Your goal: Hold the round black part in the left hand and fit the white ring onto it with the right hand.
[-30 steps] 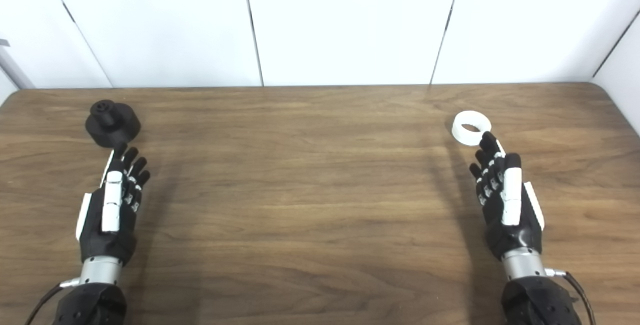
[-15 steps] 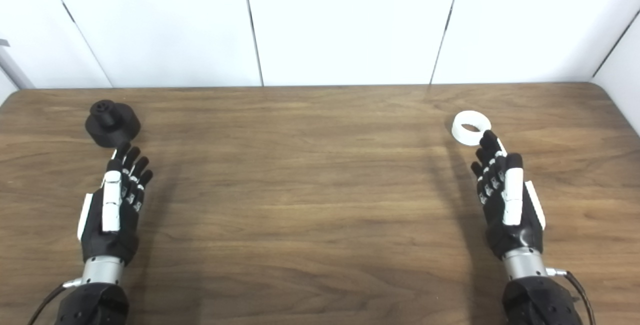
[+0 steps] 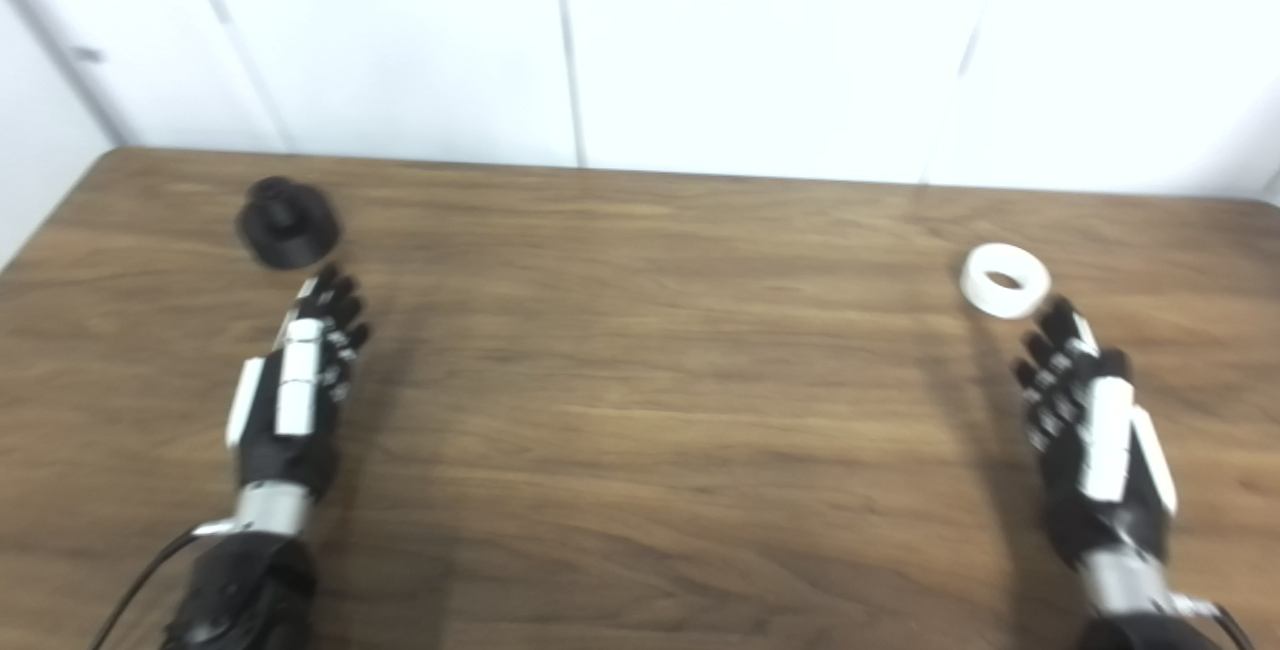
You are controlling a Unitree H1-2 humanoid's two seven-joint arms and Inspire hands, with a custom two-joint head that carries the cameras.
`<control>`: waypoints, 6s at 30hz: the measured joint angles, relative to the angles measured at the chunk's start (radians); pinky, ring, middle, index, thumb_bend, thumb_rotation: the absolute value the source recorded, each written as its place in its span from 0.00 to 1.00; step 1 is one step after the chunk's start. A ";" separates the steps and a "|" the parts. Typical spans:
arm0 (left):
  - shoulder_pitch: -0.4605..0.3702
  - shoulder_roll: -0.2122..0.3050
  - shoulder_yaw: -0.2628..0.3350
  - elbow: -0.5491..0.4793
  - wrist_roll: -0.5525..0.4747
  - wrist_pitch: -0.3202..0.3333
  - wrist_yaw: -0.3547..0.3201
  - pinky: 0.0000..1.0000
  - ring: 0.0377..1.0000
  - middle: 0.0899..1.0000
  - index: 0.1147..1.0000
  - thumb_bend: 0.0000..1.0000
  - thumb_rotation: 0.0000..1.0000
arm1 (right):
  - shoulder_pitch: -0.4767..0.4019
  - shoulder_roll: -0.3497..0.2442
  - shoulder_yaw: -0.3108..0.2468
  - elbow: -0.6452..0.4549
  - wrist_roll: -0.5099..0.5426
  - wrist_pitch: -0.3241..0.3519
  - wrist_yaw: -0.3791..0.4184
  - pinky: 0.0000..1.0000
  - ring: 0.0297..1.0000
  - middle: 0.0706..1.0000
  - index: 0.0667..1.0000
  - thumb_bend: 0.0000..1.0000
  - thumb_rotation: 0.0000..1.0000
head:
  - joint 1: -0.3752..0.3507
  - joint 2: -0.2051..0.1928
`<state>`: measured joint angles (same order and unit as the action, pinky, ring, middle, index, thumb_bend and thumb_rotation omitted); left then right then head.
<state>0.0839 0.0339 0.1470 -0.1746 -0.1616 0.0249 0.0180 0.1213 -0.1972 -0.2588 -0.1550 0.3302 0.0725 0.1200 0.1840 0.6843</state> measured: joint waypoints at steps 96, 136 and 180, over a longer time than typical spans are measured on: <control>-0.417 0.538 -0.148 0.457 0.776 0.356 -0.064 1.00 0.98 0.95 0.83 1.00 0.38 | 0.030 0.024 0.038 -0.152 -0.079 0.083 -0.064 1.00 1.00 1.00 1.00 0.52 1.00 | 0.101 -0.086; -0.559 0.508 -0.224 0.673 0.671 0.306 0.007 0.95 0.96 0.92 0.82 1.00 0.46 | 0.039 0.013 0.048 -0.198 -0.099 0.120 -0.056 1.00 1.00 1.00 1.00 0.58 1.00 | 0.083 -0.063; -0.619 0.474 -0.257 0.789 0.664 0.271 0.069 0.98 0.95 0.90 0.77 1.00 0.38 | 0.040 0.017 0.044 -0.203 -0.114 0.128 -0.063 1.00 1.00 1.00 1.00 0.58 1.00 | 0.071 -0.049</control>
<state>-0.5348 0.5079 -0.1100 0.6145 0.5021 0.2963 0.0874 0.1610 -0.1799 -0.2149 -0.3584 0.2163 0.2009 0.0572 0.2547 0.6351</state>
